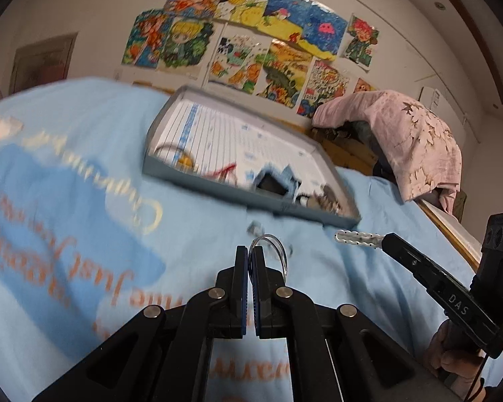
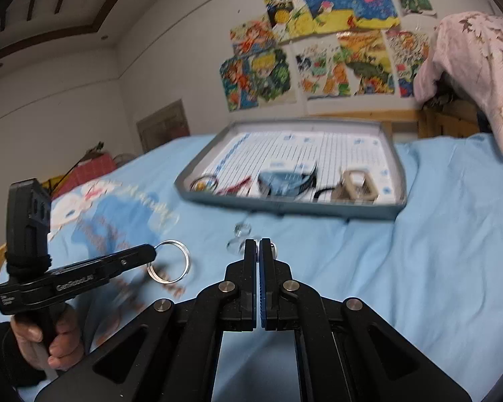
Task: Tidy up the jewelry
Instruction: 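Lower the ring and keychain into the gray tray while both tools open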
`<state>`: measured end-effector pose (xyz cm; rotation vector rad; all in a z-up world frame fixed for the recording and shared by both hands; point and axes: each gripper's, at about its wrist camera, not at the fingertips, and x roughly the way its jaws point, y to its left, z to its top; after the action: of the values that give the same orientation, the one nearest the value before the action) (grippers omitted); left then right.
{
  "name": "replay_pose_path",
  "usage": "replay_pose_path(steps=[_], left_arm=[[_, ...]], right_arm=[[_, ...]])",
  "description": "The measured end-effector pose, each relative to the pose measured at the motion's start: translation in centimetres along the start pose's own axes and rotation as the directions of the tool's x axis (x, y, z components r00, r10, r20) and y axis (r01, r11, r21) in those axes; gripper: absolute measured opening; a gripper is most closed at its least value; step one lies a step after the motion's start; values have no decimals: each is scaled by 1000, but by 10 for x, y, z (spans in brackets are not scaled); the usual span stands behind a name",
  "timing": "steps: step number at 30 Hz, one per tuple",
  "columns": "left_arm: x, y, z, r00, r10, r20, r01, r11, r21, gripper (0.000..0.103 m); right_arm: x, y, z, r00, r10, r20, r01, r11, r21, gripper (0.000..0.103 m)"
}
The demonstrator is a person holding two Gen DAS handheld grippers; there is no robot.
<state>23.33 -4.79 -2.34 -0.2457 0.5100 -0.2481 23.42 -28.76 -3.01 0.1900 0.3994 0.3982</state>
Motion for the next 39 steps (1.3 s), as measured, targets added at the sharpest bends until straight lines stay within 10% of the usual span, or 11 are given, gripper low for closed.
replay_pose_path(steps=[10,33,35,39], left_arm=[[59,-1,72,996,27,80,-30,999,35,3],[119,16,63,994,107,18,-107,994,19,4],[116,18,62,994,103,30,-103,995,8,10],[105,20,61,992,101,79,-101,995,-5,54]], right_arm=[[49,-36,46,980,-91,176,65,987,148,2],[121,-67,23,985,-138,104,116,973,200,3],[117,-65,22,983,-141,115,116,973,200,3],[111,-62,22,979,-148,137,121,974,190,4]])
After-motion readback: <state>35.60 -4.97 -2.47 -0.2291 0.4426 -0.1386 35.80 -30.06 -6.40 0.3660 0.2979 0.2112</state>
